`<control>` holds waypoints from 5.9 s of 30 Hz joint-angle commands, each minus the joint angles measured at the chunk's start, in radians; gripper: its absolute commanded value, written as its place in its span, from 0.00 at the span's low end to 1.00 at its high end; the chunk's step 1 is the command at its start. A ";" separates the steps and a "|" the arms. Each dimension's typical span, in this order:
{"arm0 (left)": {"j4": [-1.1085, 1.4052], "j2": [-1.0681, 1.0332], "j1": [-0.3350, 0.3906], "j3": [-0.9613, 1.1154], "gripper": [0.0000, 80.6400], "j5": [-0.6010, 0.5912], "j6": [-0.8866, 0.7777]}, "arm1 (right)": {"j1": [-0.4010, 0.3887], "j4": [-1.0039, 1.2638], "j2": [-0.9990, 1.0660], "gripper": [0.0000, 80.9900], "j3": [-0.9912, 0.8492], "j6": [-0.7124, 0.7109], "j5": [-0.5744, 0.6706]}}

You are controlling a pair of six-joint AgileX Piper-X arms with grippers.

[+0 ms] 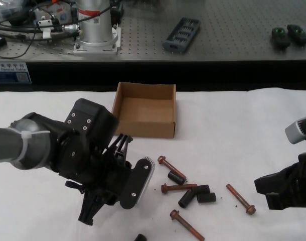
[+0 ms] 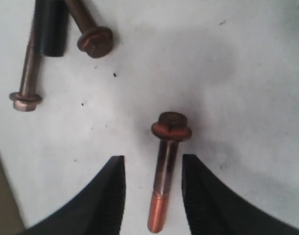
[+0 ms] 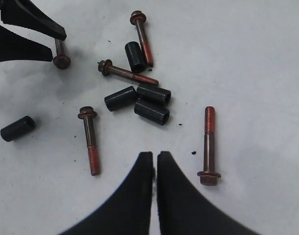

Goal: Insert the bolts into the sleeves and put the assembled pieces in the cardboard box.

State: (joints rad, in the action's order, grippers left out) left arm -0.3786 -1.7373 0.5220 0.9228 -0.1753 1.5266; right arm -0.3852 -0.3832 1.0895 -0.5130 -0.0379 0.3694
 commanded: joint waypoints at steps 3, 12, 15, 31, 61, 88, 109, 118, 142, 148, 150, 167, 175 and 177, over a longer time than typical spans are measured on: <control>-0.025 -0.010 -0.030 0.014 0.34 -0.005 0.023 | -0.002 -0.012 -0.007 0.05 -0.012 0.000 0.008; -0.057 -0.059 -0.033 0.050 0.34 -0.072 0.029 | -0.002 -0.015 -0.007 0.05 -0.012 0.000 0.008; -0.072 -0.086 -0.033 0.077 0.34 -0.083 0.028 | -0.002 -0.015 -0.007 0.05 -0.012 0.000 0.008; -0.303 -0.115 -0.033 0.096 0.28 -0.083 0.028 | -0.002 -0.015 -0.007 0.05 -0.012 0.000 0.008; -0.004 0.047 -0.043 0.135 0.07 -0.219 -1.471 | -0.002 0.025 -0.007 0.05 -0.017 0.013 0.064; 1.029 0.699 -0.068 -0.552 0.07 -0.007 -2.376 | -0.214 -0.328 0.607 0.26 -0.484 -0.565 -0.280; 1.069 0.881 -0.068 -0.646 0.07 -0.042 -2.400 | -0.307 -0.274 0.777 0.18 -0.529 -0.682 -0.303; 1.069 0.894 -0.068 -0.646 0.07 -0.057 -2.400 | -0.307 -0.391 0.779 0.04 -0.529 -0.682 -0.405; 1.053 0.893 -0.068 -0.646 0.07 -0.080 -2.379 | -0.298 -0.316 0.624 0.38 -0.526 -0.711 -0.238; 1.053 0.893 -0.068 -0.646 0.07 -0.085 -2.363 | -0.286 -0.268 0.626 0.29 -0.526 -0.856 -0.273; 1.053 0.893 -0.068 -0.646 0.07 -0.084 -2.337 | -0.282 -0.260 0.628 0.29 -0.526 -0.876 -0.273; 1.053 0.893 -0.068 -0.646 0.07 -0.152 -2.192 | -0.265 -0.258 0.785 0.29 -0.529 -0.928 -0.277; 1.053 0.893 -0.068 -0.646 0.07 -0.215 -2.170 | -0.259 -0.341 0.792 0.29 -0.529 -0.944 -0.345; 1.053 0.893 -0.068 -0.646 0.07 -0.222 -2.170 | -0.254 -0.370 0.792 0.29 -0.529 -0.944 -0.382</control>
State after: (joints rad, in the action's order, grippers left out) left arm 0.6629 -0.8547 0.4557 0.2741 -0.3918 -0.6585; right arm -0.6547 -0.6802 1.8444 -1.0584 -0.9661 0.0400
